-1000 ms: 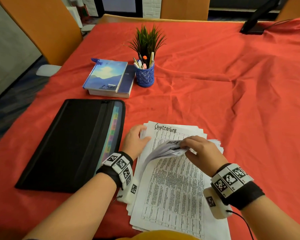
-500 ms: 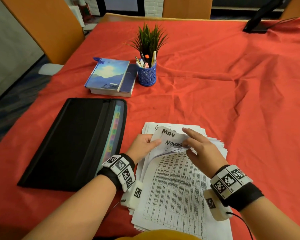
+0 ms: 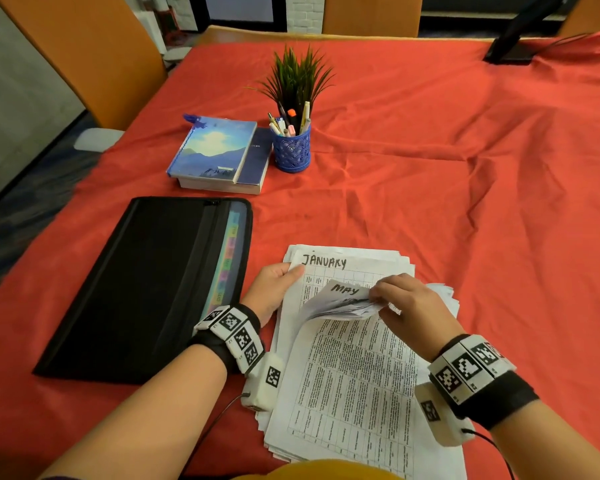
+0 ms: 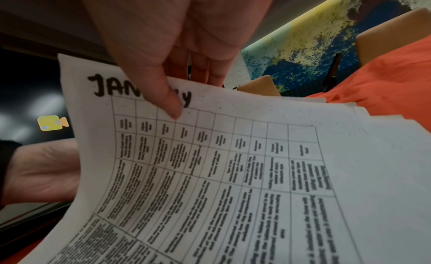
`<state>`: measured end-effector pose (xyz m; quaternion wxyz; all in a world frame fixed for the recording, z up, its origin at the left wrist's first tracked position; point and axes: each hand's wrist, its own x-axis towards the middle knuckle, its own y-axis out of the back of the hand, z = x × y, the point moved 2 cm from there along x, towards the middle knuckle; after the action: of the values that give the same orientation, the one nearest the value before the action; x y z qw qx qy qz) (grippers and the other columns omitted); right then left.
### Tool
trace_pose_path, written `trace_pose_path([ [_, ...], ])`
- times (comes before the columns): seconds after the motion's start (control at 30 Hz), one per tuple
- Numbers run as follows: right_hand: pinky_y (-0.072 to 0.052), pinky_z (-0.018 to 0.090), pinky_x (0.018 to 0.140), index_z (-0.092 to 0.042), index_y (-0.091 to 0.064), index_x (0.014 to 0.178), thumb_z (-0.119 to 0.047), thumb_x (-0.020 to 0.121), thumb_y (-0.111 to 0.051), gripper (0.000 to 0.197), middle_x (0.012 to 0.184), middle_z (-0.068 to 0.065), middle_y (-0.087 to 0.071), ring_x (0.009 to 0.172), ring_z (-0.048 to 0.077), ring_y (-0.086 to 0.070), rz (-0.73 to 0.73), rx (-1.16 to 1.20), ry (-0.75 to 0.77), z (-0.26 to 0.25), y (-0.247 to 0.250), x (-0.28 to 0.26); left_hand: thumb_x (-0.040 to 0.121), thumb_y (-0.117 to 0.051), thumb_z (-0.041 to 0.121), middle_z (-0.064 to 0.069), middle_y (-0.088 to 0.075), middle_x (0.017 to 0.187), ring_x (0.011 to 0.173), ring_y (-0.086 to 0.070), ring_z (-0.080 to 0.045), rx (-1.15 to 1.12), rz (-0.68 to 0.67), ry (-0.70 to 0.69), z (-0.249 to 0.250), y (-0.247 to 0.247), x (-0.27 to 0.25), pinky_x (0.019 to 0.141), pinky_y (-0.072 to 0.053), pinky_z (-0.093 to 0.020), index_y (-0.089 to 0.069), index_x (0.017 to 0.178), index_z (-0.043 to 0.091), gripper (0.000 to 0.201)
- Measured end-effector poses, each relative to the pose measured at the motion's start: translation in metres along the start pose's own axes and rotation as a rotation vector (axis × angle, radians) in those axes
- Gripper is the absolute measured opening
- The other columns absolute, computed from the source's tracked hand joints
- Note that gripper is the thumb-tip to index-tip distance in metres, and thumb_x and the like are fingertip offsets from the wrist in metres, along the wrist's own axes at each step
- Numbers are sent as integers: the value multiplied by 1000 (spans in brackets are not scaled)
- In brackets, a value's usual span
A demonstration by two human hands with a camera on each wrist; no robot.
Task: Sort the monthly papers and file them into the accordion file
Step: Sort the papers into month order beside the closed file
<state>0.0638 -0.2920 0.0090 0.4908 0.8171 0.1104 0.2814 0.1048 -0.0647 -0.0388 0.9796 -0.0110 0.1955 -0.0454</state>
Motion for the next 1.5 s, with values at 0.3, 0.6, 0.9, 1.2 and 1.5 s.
trace_pose_path([
  [0.3, -46, 21, 60, -11, -66, 82, 7, 66, -68, 24, 76, -2, -65, 68, 18, -62, -64, 99, -92, 8, 1, 9, 88, -57, -3, -2, -68, 103, 90, -64, -10, 385, -50, -69, -9, 1, -5, 75, -51, -12, -65, 109, 1, 23],
  [0.6, -36, 12, 61, -13, -66, 95, -12, 84, -64, 11, 82, -5, -63, 76, 10, -56, -415, 150, -300, 27, -2, 53, 92, -54, 8, -3, -67, 95, 87, -65, -19, 424, 263, -132, 35, 46, -4, 80, -54, -36, -64, 107, 10, 18],
  [0.9, -38, 25, 71, -13, -58, 104, -16, 88, -58, 17, 102, 3, -63, 86, 17, -54, -605, 82, -459, 30, -19, 77, 91, -56, 4, 1, -66, 93, 68, -62, 5, 428, 405, -407, 131, 113, -51, 63, -49, -17, -64, 111, 6, 22],
  [1.2, -40, 23, 71, -12, -62, 108, -19, 87, -62, 22, 94, -1, -63, 84, 14, -56, -692, 95, -451, 28, -2, 95, 61, -75, 19, -4, -75, 87, 76, -71, -14, 58, 61, -250, 155, 137, -84, 66, -59, -25, -75, 85, 13, 25],
  [1.5, -36, 22, 72, -12, -64, 112, -24, 94, -49, 27, 96, 8, -66, 81, 10, -51, -662, 79, -487, 34, 9, 99, 88, -59, -2, 2, -67, 83, 69, -65, -4, 372, 13, -119, 49, 43, -35, 71, -54, -25, -64, 89, 14, 17],
])
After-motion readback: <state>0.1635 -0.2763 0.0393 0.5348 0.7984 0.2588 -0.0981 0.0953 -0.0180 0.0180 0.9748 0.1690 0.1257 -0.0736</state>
